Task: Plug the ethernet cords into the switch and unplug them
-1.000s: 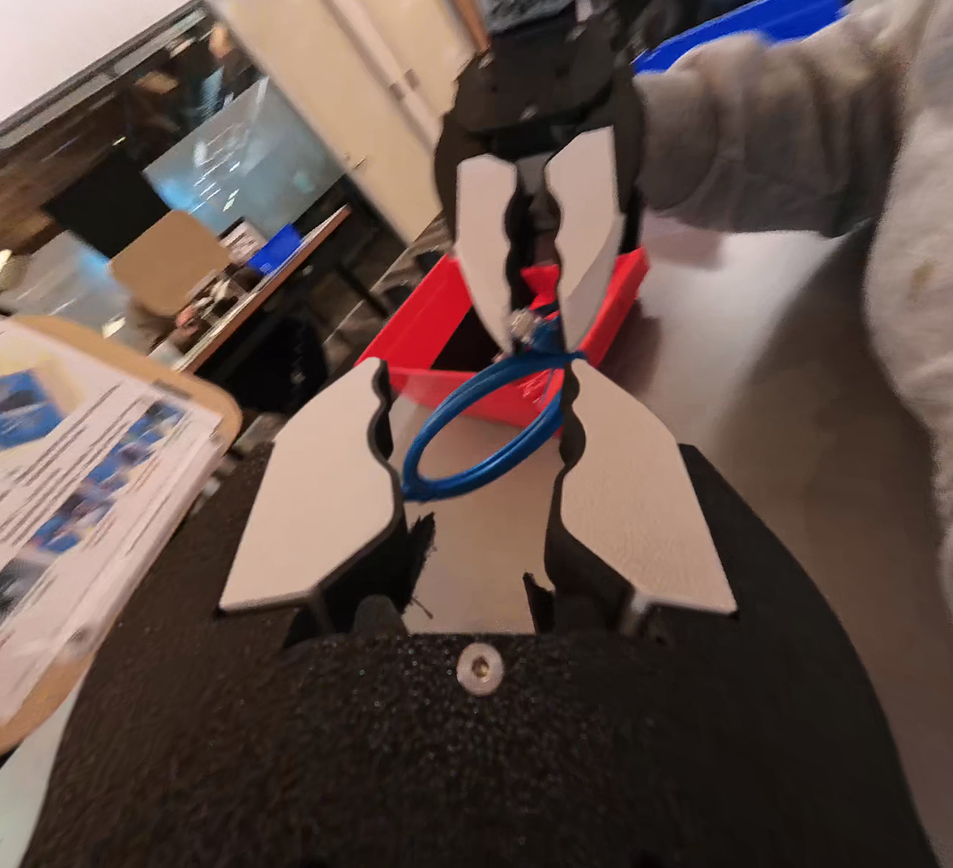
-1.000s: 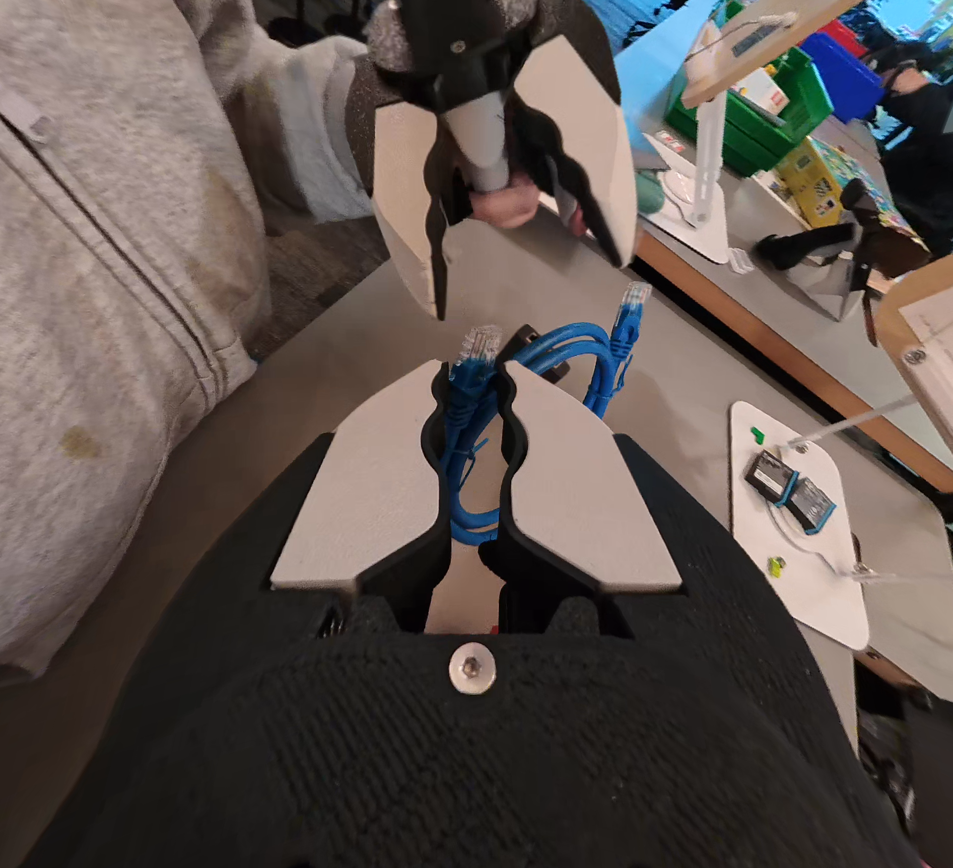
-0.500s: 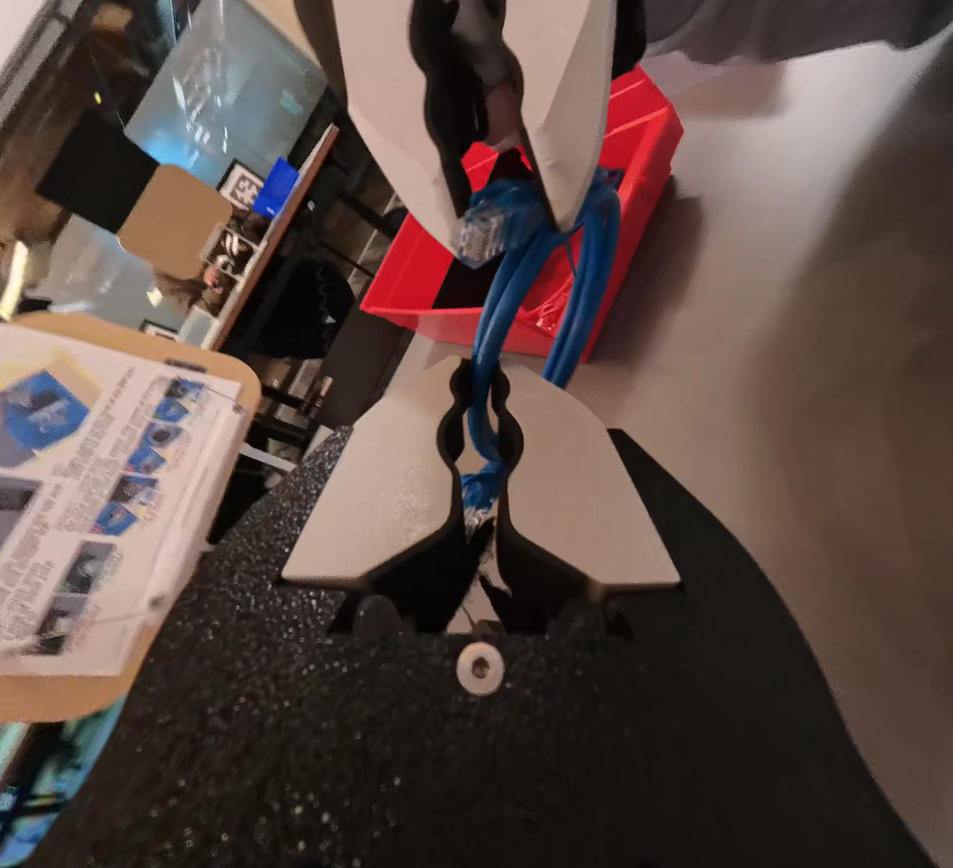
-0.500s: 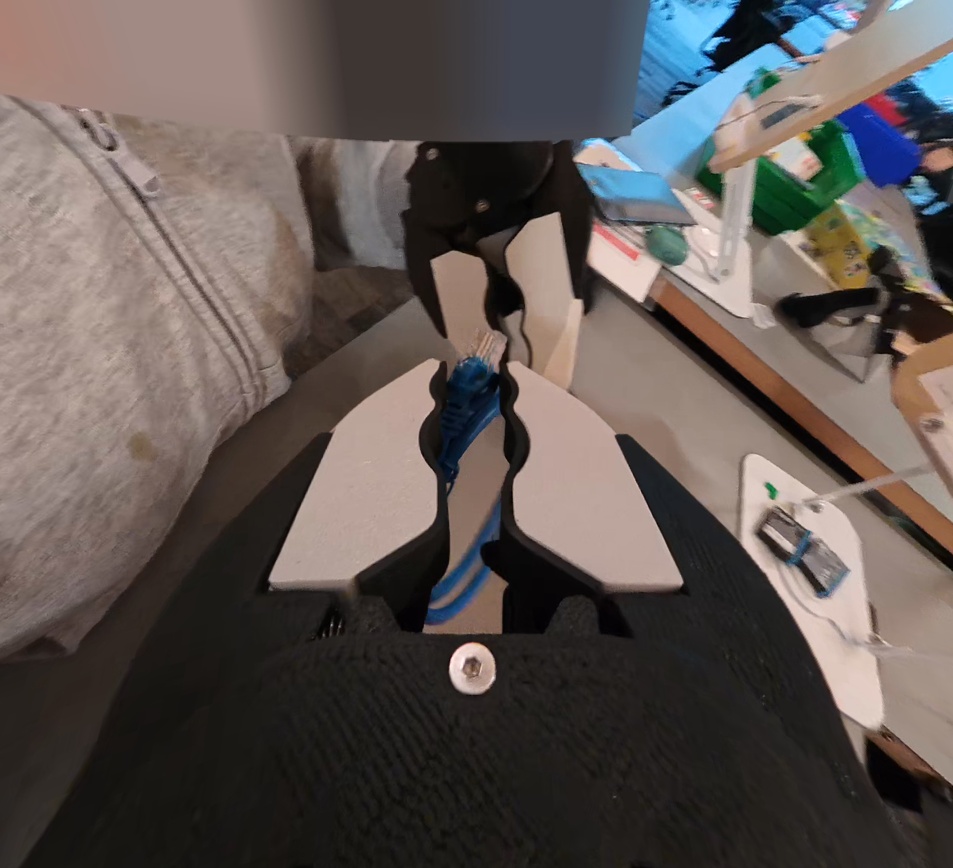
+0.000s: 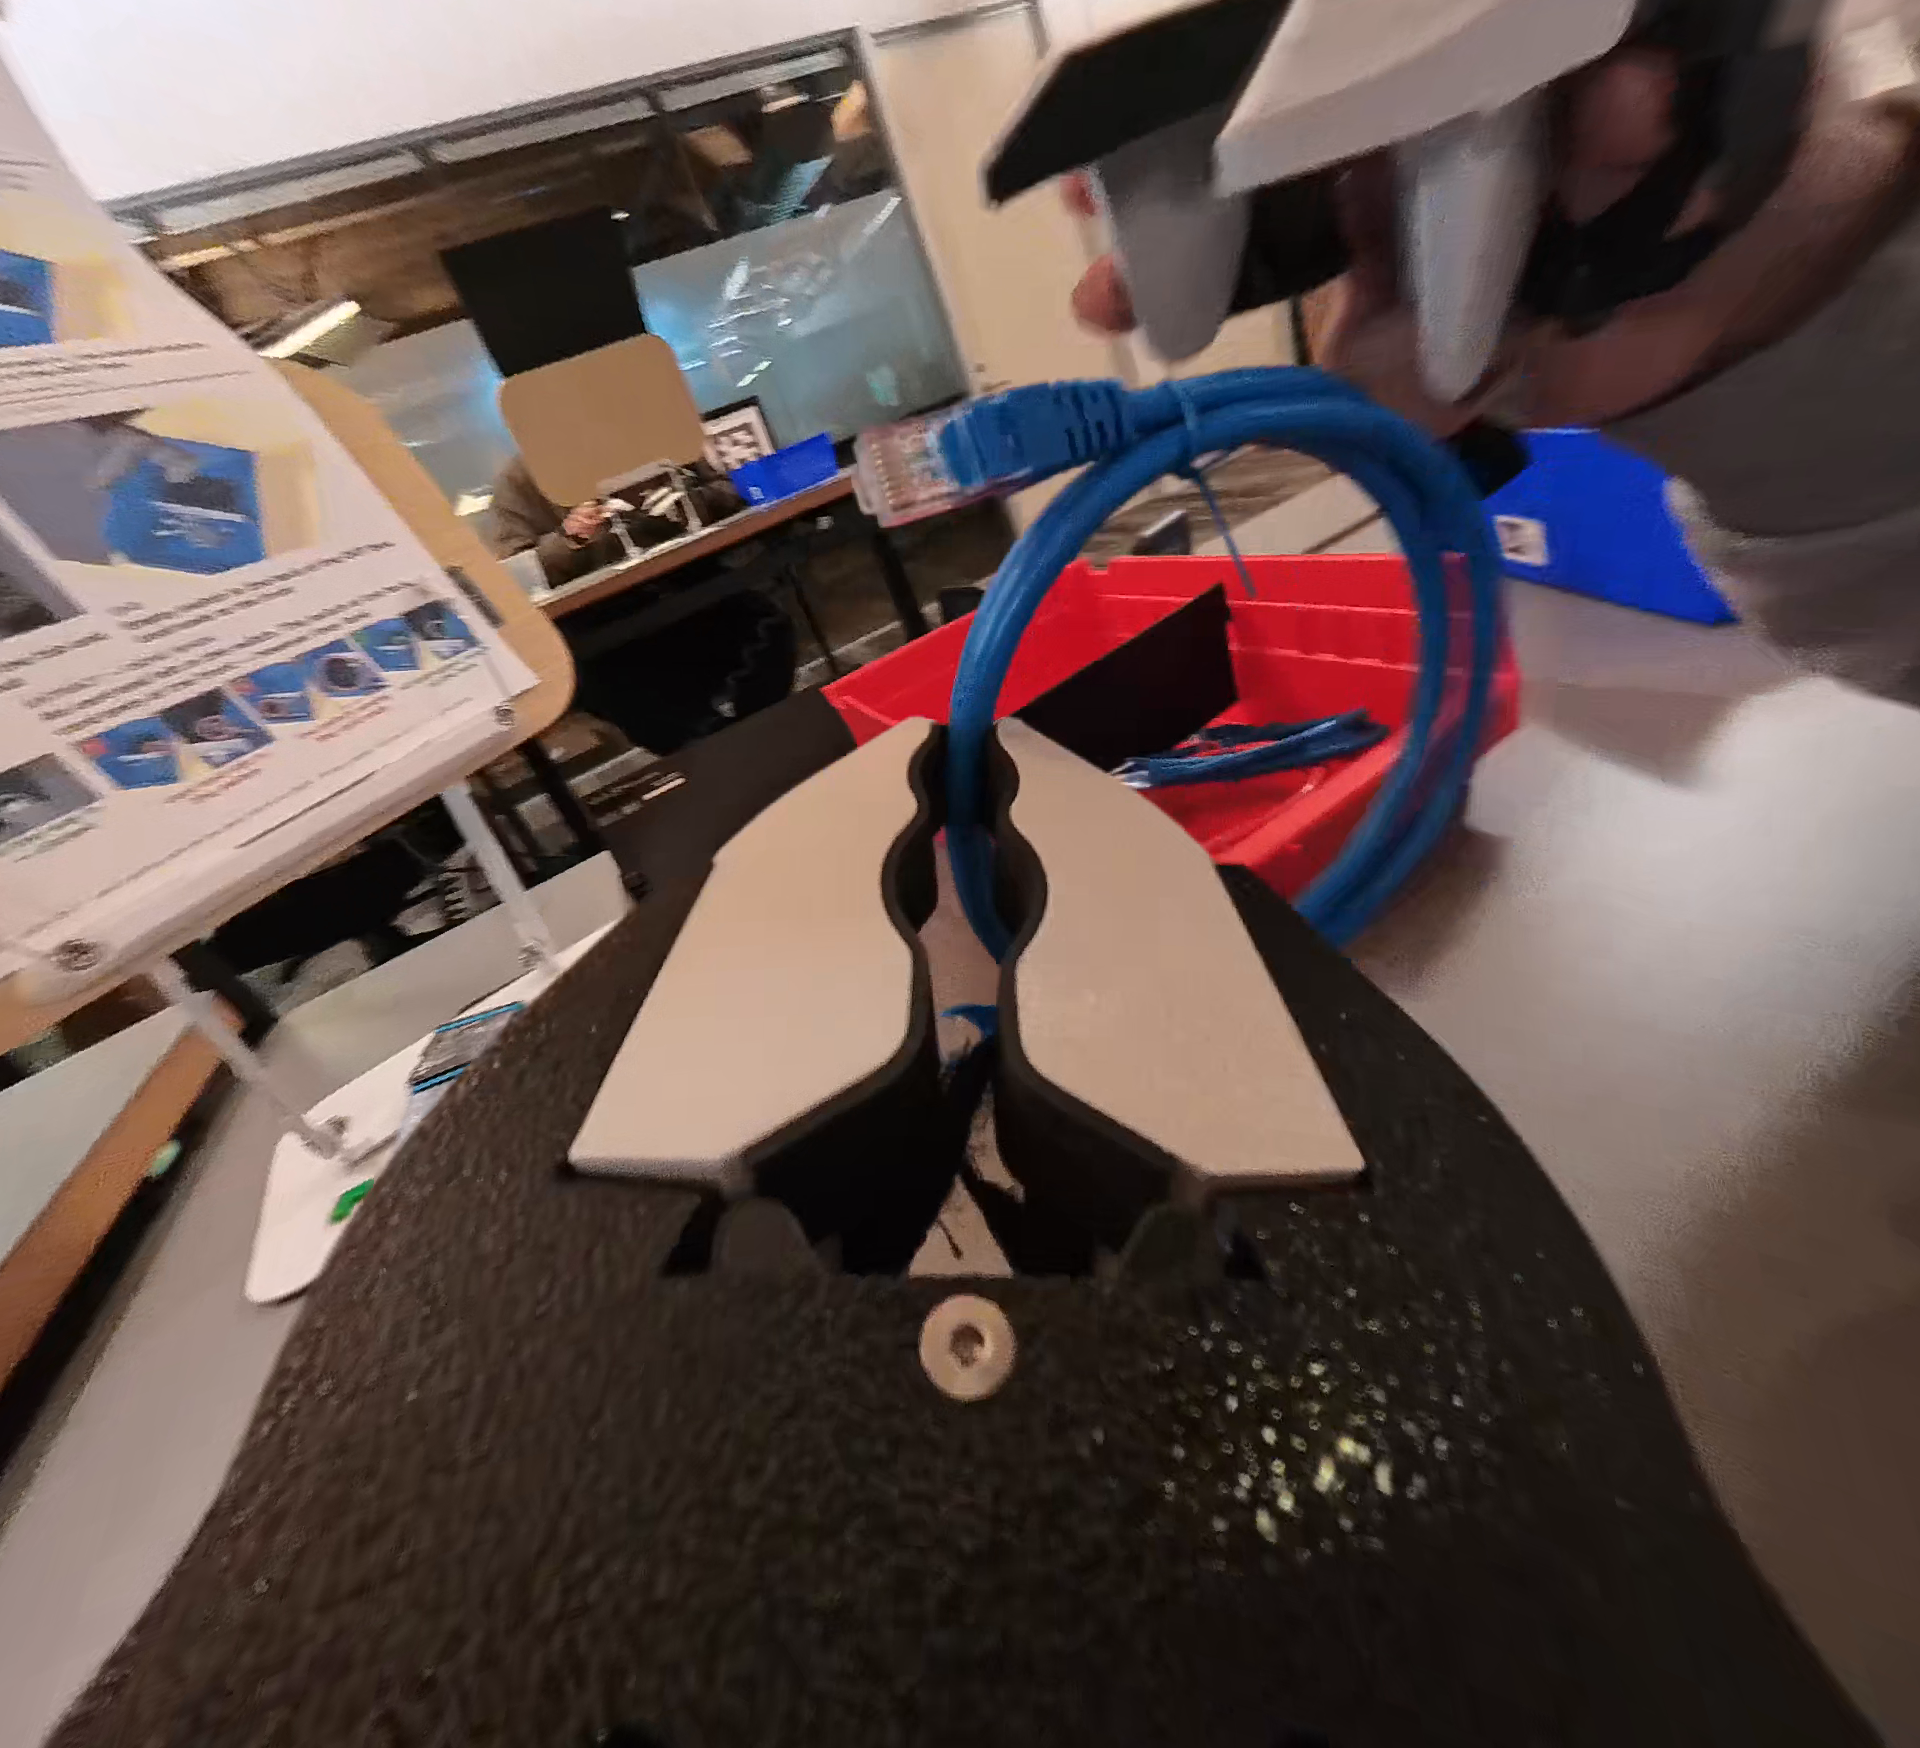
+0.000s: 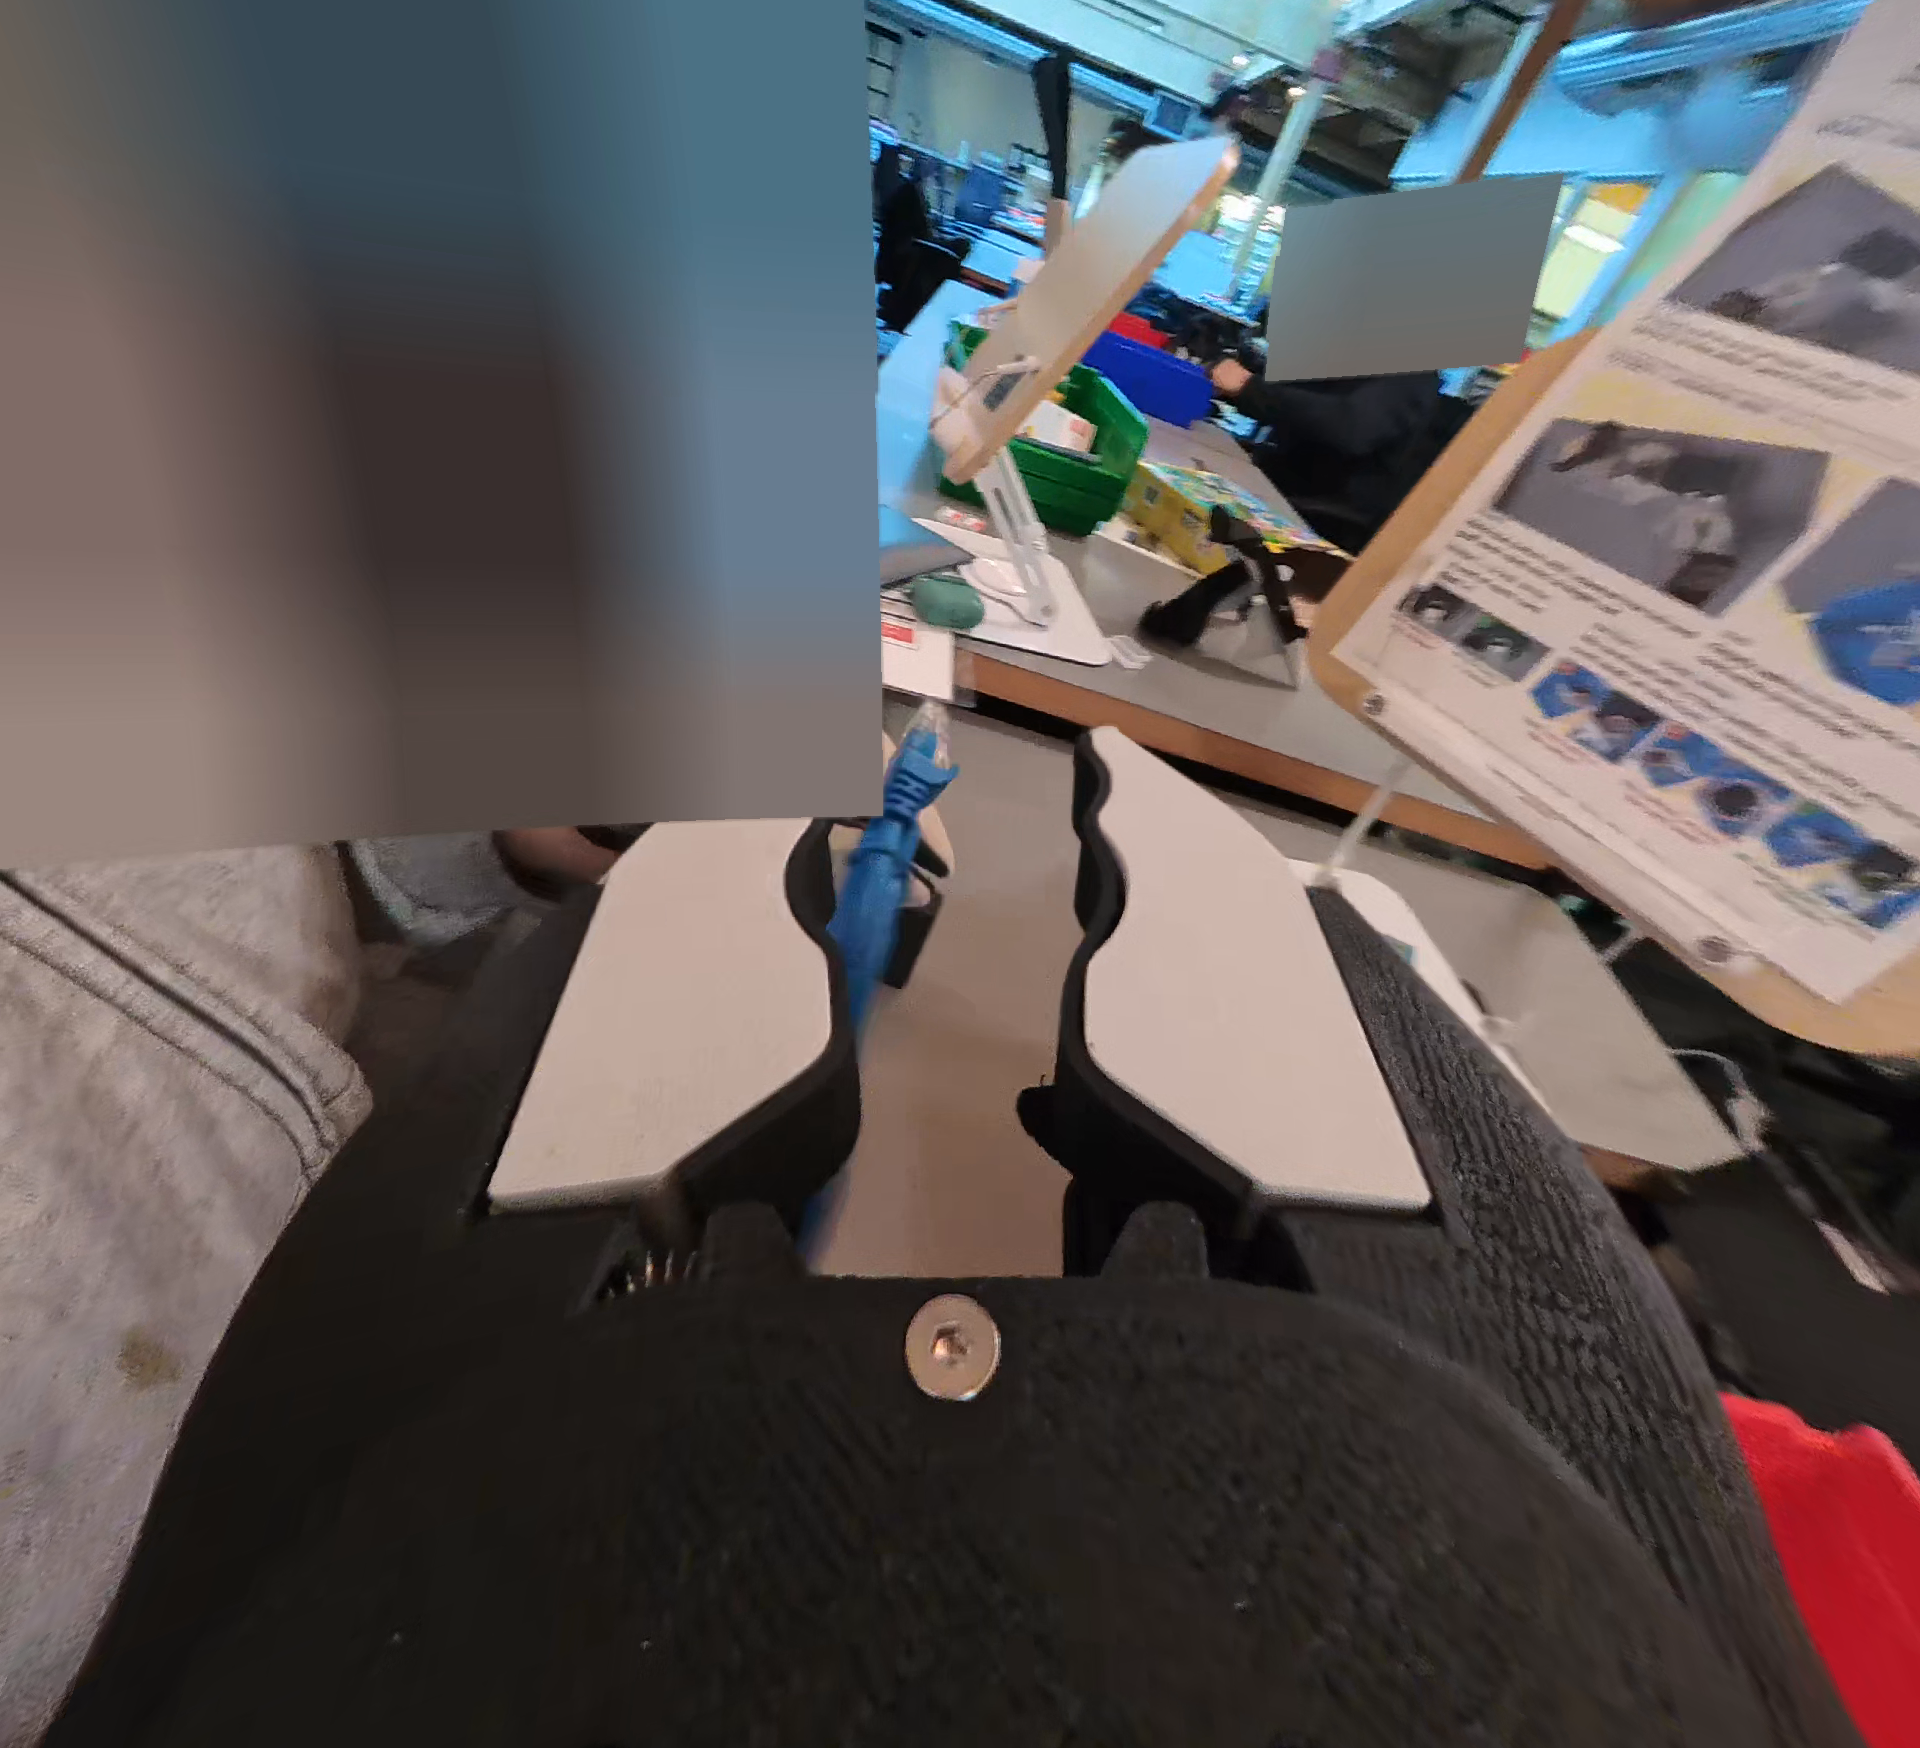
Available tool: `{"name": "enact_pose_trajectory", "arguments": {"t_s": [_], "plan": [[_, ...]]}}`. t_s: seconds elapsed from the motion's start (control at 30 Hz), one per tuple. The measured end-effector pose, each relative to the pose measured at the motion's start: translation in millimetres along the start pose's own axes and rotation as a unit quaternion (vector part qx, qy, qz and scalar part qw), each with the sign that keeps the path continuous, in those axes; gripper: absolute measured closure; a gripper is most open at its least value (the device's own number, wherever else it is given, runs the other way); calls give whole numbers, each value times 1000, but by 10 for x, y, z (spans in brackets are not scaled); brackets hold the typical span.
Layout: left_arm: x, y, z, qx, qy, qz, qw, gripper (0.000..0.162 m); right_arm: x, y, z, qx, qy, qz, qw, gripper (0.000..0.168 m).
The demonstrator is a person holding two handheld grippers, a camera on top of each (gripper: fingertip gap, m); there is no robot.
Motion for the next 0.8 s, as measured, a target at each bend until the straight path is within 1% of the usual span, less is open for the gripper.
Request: {"name": "enact_pose_trajectory", "arguments": {"t_s": [0.07, 0.13, 0.27, 0.37, 0.43, 0.5, 0.63, 0.8], "plan": [[0, 6, 7, -16, 4, -28, 999, 157, 83, 33, -88, 9, 4, 18, 1000, 125], [0, 10, 3, -24, 2, -39, 999, 157, 105, 49, -122, 8, 22, 18, 1000, 125], [-3, -29, -40, -60, -19, -76, 995, 157, -72, 53, 0, 6, 85, 6, 996, 125], [5, -74, -67, -86, -42, -116, 989, 157, -204, 81, 38, -19, 66, -10, 998, 128], [3, -106, -75, -102, -52, -135, 984, 157, -261, 109, 40, -26, 52, -20, 998, 135], [6, -118, -75, -115, -60, -148, 980, 157, -277, 112, 33, -16, 35, -10, 999, 141], [5, -108, -53, -102, -69, -147, 981, 157, -298, 117, 51, -22, 29, -23, 999, 154], [-1, -138, -17, -105, -81, -139, 981, 157, -312, 110, 88, -34, 30, -33, 998, 155]]}}
Point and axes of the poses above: each gripper's, where its closed fingertips meet, x back along the fingers, z out of its underside, y = z × x across the jaws, the point moved 10 cm from there along x, back along the fingers, and after that the axes turned 2 degrees about z, right-handed, at the moved point
